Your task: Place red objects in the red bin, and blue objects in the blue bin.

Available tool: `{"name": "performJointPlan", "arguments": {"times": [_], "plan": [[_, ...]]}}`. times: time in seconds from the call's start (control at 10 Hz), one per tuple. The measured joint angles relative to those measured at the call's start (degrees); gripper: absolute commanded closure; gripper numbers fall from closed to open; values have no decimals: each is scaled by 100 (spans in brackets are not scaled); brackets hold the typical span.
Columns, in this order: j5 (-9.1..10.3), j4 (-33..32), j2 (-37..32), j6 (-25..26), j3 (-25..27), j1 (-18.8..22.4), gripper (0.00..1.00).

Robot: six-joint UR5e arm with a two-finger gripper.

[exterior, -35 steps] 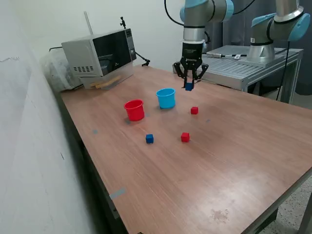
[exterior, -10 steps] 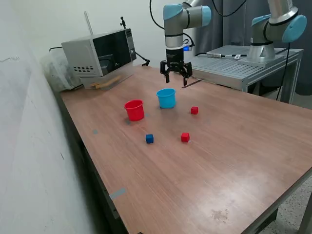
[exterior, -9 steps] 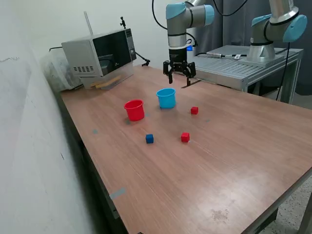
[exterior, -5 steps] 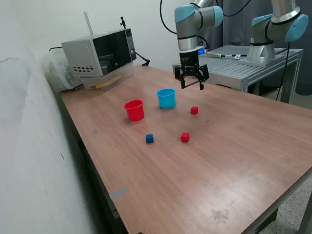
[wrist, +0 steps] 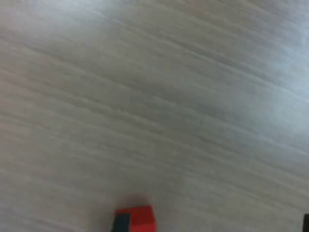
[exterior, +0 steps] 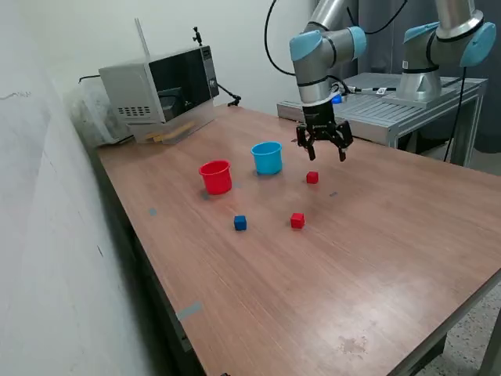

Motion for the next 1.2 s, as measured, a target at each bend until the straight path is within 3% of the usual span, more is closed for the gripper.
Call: {"name": "performJointPlan", "arguments": {"times": [1.2], "plan": [[-62,-309,580,-96,-394,-83,0]]}}
